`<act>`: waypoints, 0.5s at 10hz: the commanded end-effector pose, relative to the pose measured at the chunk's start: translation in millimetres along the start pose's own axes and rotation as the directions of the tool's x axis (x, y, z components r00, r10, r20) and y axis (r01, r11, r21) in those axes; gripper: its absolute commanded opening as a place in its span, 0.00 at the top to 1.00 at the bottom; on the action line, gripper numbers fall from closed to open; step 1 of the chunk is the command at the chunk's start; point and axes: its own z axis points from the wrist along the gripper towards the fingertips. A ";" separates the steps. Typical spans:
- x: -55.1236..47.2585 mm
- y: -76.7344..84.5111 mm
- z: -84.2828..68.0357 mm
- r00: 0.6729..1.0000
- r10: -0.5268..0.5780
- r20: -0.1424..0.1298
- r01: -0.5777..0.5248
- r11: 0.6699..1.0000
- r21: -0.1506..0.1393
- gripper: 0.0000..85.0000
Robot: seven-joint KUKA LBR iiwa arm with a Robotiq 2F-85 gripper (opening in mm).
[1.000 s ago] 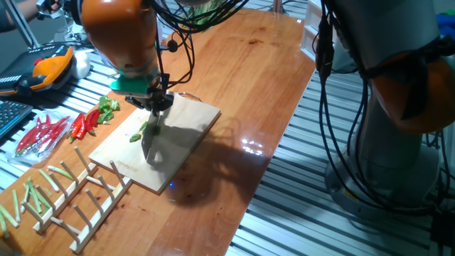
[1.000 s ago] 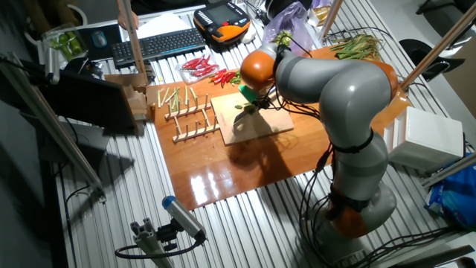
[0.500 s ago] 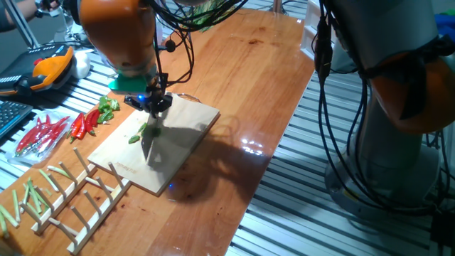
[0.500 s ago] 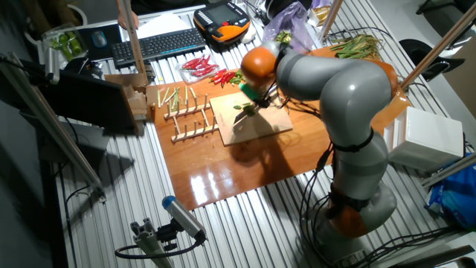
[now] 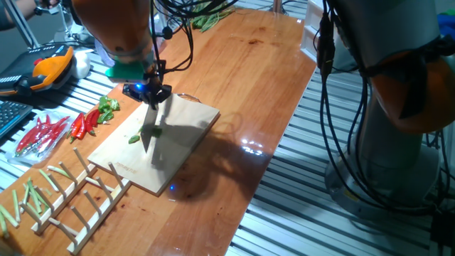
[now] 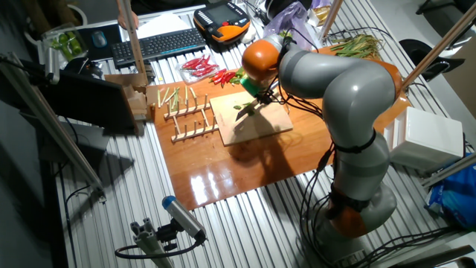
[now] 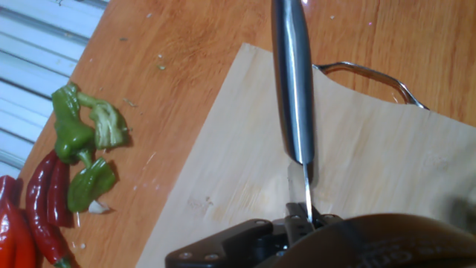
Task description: Chop the chili peppers
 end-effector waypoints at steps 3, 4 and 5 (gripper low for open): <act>1.7 -1.7 3.8 1.000 0.023 0.012 -0.023 1.000 0.000 1.00; 2.4 -1.7 5.5 1.000 0.023 0.020 -0.023 1.000 0.008 1.00; 2.5 -1.5 5.6 1.000 0.021 0.014 -0.021 1.000 0.015 1.00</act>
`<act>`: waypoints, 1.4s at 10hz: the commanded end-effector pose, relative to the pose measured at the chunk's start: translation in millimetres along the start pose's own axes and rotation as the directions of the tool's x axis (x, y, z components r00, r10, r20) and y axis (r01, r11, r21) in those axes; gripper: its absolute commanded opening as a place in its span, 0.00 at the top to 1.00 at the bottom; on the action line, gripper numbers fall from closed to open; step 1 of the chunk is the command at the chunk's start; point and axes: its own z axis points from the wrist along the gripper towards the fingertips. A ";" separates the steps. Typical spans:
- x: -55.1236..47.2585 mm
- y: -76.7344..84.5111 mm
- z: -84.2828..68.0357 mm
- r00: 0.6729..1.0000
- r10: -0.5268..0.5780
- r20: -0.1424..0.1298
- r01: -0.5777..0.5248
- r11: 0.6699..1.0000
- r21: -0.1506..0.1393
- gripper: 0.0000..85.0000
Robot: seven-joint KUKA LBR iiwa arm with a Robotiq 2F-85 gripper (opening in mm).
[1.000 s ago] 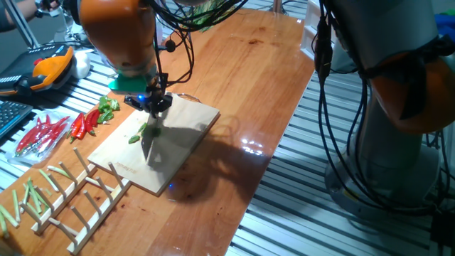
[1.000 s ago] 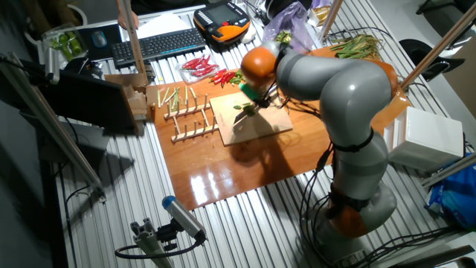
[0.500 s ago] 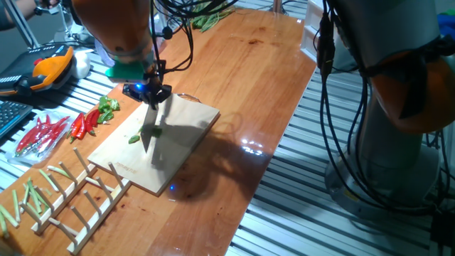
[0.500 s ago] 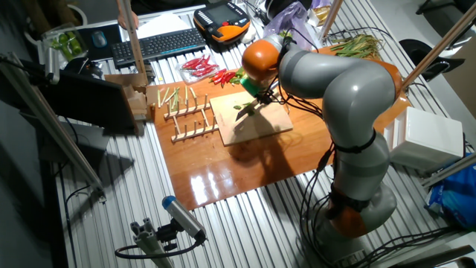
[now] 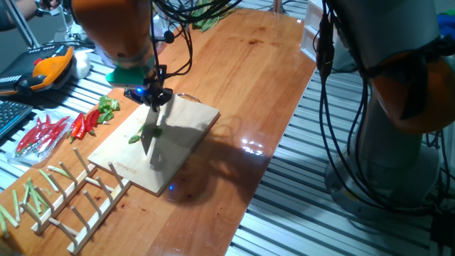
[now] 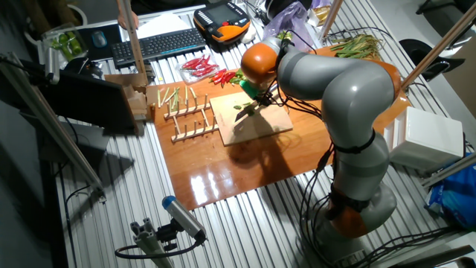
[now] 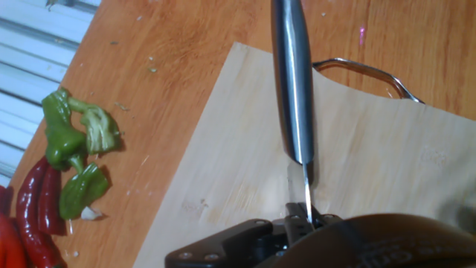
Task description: Chop the chili peppers
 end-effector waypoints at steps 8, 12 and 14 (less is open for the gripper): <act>3.7 35.9 -22.3 0.999 -0.014 -0.038 0.015 0.999 0.036 1.00; -0.5 50.5 -31.9 0.998 -0.023 -0.052 0.025 0.999 0.042 1.00; -0.5 50.5 -31.9 0.997 -0.080 -0.024 0.080 0.997 0.017 1.00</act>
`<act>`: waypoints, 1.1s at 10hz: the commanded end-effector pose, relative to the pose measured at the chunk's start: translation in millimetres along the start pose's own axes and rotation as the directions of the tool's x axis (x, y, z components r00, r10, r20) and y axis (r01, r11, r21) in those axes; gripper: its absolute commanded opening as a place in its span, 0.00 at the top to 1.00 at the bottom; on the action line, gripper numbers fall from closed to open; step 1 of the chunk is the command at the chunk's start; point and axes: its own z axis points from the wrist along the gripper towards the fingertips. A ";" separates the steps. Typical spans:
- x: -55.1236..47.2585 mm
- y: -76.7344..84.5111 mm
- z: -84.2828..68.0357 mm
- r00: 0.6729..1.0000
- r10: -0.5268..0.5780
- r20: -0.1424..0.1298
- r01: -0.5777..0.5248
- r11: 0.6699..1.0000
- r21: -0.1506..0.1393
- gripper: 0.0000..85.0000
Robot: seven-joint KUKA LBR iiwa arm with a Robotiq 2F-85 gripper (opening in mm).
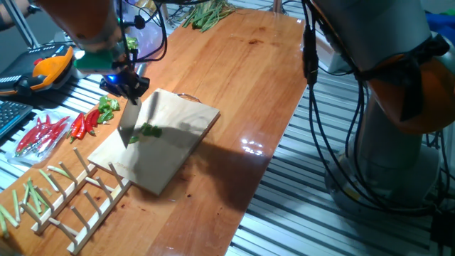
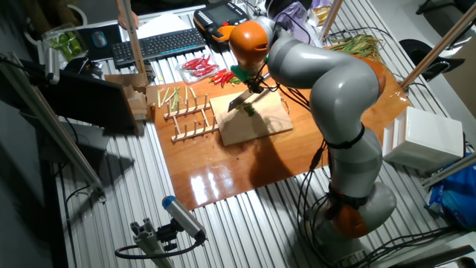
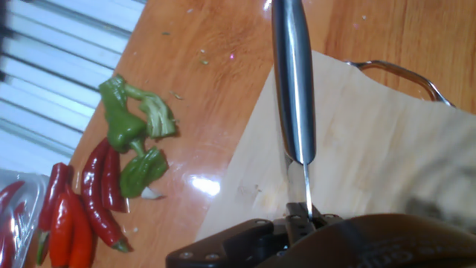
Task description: Chop the chili peppers
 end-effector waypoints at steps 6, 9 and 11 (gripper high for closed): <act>-0.1 0.0 -0.1 0.994 0.091 -0.059 -0.088 0.994 0.058 1.00; -1.2 -9.9 2.7 0.997 0.072 -0.034 -0.070 0.996 0.056 1.00; -6.2 -32.9 13.3 0.998 0.063 -0.032 -0.062 0.998 0.032 1.00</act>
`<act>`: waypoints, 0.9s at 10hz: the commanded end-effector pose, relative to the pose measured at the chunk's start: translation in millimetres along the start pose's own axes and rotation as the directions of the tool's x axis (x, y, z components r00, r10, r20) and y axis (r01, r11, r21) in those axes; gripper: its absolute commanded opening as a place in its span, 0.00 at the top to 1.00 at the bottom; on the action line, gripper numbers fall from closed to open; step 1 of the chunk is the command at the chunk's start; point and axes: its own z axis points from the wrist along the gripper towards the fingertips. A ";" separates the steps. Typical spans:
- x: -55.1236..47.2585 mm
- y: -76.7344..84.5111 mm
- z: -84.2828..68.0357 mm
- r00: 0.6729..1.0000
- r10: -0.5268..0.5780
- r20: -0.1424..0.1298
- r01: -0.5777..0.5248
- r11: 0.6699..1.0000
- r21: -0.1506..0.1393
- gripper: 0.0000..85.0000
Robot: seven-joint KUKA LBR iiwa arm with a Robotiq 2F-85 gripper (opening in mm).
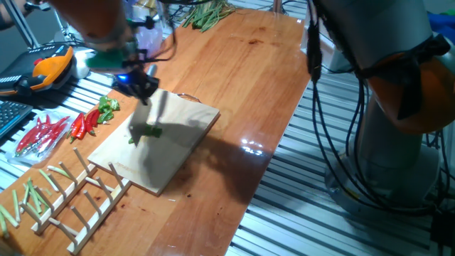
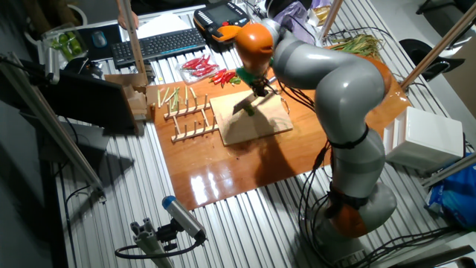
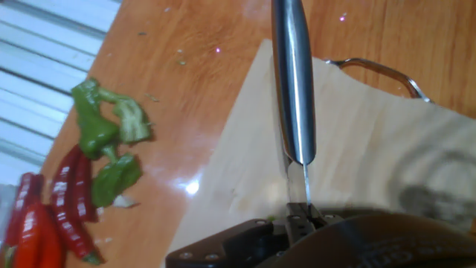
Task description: Chop the chili peppers
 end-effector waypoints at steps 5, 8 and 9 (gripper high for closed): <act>1.9 -17.5 17.0 0.997 0.052 0.053 -0.051 0.999 -0.018 1.00; 3.8 -21.7 20.6 0.997 0.055 0.054 -0.054 0.998 -0.022 1.00; 6.0 -23.5 22.2 0.996 0.060 0.064 -0.058 0.998 -0.027 1.00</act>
